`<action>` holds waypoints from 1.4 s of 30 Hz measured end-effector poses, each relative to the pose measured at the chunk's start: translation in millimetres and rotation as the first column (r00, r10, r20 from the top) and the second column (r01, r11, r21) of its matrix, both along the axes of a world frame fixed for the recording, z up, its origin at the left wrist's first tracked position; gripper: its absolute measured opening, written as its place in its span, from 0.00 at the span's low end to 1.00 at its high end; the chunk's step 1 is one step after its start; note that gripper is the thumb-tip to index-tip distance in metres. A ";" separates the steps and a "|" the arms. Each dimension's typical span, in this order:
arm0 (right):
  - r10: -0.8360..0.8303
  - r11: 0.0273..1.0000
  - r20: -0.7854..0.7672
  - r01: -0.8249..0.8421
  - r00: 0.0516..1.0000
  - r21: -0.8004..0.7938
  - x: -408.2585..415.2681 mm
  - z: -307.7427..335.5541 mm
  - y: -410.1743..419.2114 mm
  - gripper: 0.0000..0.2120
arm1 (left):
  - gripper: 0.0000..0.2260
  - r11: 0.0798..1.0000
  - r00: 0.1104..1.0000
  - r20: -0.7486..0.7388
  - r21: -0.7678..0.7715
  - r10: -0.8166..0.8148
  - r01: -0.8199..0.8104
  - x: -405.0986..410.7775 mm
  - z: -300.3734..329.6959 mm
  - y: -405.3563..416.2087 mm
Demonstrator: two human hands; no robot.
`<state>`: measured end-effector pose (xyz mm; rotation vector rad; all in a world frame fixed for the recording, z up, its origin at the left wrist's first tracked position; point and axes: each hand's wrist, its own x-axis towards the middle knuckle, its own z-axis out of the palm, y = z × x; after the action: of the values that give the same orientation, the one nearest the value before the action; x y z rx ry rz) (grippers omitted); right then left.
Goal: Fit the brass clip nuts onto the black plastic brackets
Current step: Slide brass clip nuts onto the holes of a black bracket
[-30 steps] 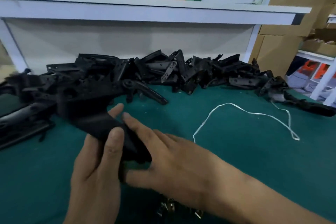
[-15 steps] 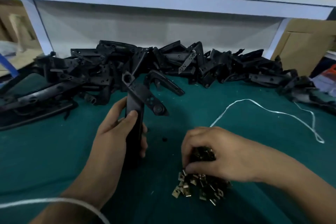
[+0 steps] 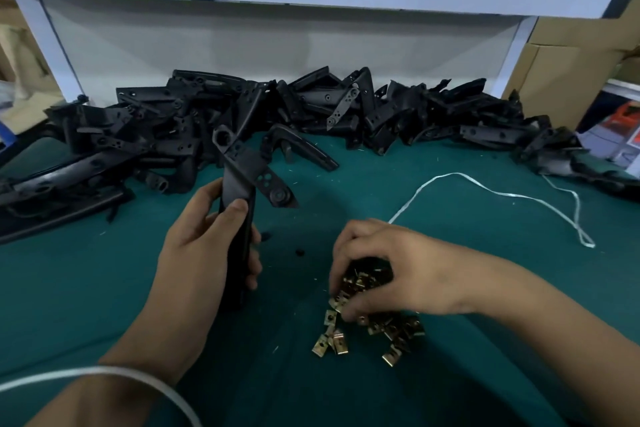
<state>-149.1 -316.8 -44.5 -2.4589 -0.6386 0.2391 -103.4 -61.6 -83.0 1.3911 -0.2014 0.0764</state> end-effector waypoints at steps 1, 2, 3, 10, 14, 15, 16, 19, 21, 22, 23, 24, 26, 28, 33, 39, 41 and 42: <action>-0.016 1.000 0.017 0.016 1.000 0.021 1.2 -2.5 1.3 0.11 | 0.10 1.000 1.000 0.001 0.002 -0.002 0.002 -0.5 0.2 0.1; -0.028 0.999 0.040 0.027 0.999 0.033 2.1 -5.2 2.5 0.10 | 0.10 1.000 1.000 0.002 0.001 -0.004 0.004 -1.4 0.6 0.3; -0.039 0.998 0.069 0.036 0.997 0.042 3.0 -7.9 3.5 0.10 | 0.10 1.000 1.000 0.003 0.001 -0.007 0.007 -2.1 1.2 0.2; -0.205 0.932 -0.008 0.198 0.979 0.305 9.6 -15.3 -0.2 0.10 | 0.09 0.996 0.999 0.049 0.084 -0.009 0.005 -5.1 3.6 -0.2; -0.247 0.843 -0.034 0.231 0.969 0.486 12.0 -13.6 -2.4 0.12 | 0.11 0.978 0.993 0.115 0.210 -0.031 0.006 -9.6 8.8 3.3; -0.250 0.833 -0.037 0.235 0.967 0.501 12.0 -12.4 -2.6 0.11 | 0.12 0.969 0.991 0.128 0.246 -0.040 0.007 -11.0 11.0 3.9; -0.250 0.826 -0.042 0.236 0.967 0.513 11.7 -11.2 -2.7 0.10 | 0.14 0.959 0.990 0.129 0.283 -0.050 0.012 -13.0 13.3 4.3; -0.261 0.802 -0.043 0.241 0.964 0.546 11.0 -7.9 -1.6 0.09 | 0.18 0.910 0.989 0.113 0.413 -0.097 0.043 -19.1 20.0 3.5; -0.278 0.791 -0.044 0.255 0.960 0.557 10.8 -7.4 -1.0 0.09 | 0.20 0.872 0.986 0.126 0.488 -0.106 0.032 -23.0 23.0 2.5; -0.287 0.784 -0.046 0.262 0.957 0.562 10.5 -7.1 -1.0 0.10 | 0.20 0.858 0.984 0.137 0.512 -0.110 0.025 -24.9 24.4 1.7; -0.289 0.773 -0.056 0.268 0.956 0.575 10.2 -6.6 -0.9 0.10 | 0.21 0.849 0.982 0.150 0.528 -0.115 0.019 -26.4 25.6 1.0; -0.283 0.754 -0.076 0.271 0.956 0.599 9.7 -5.8 -0.7 0.11 | 0.22 0.842 0.980 0.163 0.539 -0.118 0.012 -27.7 26.4 0.5; -0.272 0.697 -0.112 0.276 0.956 0.662 9.8 -3.8 0.5 0.13 | 0.22 0.830 0.975 0.188 0.558 -0.119 -0.007 -28.8 27.3 0.1; -0.267 0.617 -0.142 0.283 0.953 0.734 10.7 -1.8 2.4 0.13 | 0.22 0.809 0.968 0.215 0.587 -0.128 -0.023 -29.0 27.7 0.4; -0.279 0.446 -0.230 0.337 0.933 0.829 8.7 6.4 4.7 0.15 | 0.27 0.718 0.936 0.301 0.691 -0.182 -0.082 -28.7 26.1 1.0; -0.264 0.447 -0.147 0.256 0.953 0.857 3.4 10.1 8.4 0.10 | 0.28 0.644 0.917 0.337 0.755 -0.215 -0.127 -25.1 19.8 -0.6; -0.234 0.443 -0.161 0.252 0.959 0.860 2.2 11.6 10.8 0.13 | 0.28 0.629 0.909 0.356 0.763 -0.215 -0.150 -23.3 17.2 0.2; -0.220 0.436 -0.179 0.261 0.959 0.861 1.7 12.8 12.4 0.14 | 0.28 0.621 0.904 0.368 0.766 -0.215 -0.164 -22.6 16.1 0.6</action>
<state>-147.4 -304.3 -31.7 -1.4605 -0.2464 -0.1525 -126.0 -61.0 -66.9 2.2631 -0.6981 0.3045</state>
